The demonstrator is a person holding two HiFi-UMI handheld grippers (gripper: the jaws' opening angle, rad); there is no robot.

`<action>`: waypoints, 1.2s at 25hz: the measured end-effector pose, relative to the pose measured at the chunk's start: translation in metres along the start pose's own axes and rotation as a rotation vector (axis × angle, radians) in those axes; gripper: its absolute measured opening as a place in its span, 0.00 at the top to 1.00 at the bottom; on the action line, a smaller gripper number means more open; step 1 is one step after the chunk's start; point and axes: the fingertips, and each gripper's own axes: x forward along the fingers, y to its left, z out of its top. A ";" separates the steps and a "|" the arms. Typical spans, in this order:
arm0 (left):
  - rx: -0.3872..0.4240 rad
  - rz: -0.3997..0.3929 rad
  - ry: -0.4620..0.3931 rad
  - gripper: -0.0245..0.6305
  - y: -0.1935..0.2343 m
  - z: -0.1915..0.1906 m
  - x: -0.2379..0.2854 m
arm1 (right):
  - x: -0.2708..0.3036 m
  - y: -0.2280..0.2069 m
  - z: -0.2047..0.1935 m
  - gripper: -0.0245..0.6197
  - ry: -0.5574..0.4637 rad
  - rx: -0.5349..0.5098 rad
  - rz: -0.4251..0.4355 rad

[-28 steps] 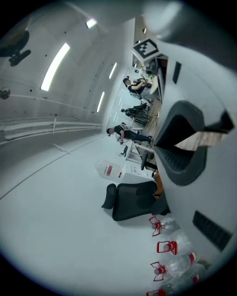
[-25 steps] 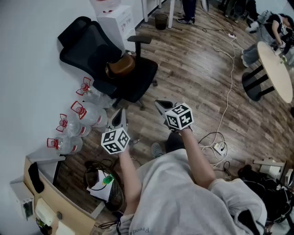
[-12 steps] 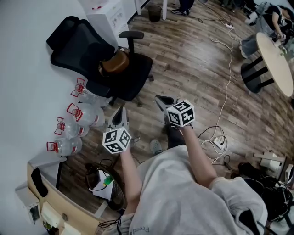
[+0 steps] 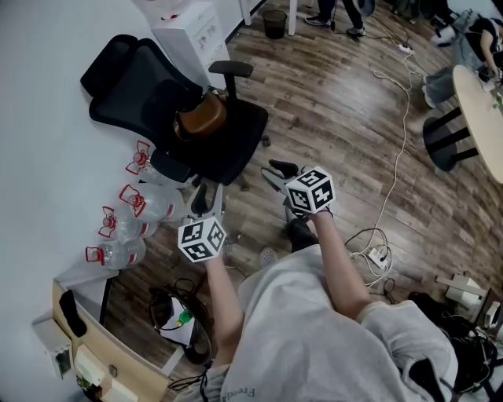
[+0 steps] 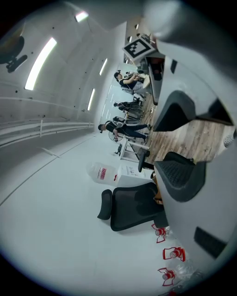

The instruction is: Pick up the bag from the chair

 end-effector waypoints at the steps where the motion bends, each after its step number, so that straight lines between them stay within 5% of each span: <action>1: -0.005 0.008 -0.002 0.67 0.001 0.003 0.007 | 0.003 -0.006 0.003 0.74 0.004 0.000 0.010; 6: -0.011 0.030 0.001 0.60 -0.002 0.020 0.046 | 0.016 -0.047 0.024 0.67 0.031 -0.003 0.036; 30: -0.059 0.185 -0.074 0.57 -0.023 0.056 0.138 | 0.029 -0.163 0.084 0.64 0.079 -0.096 0.149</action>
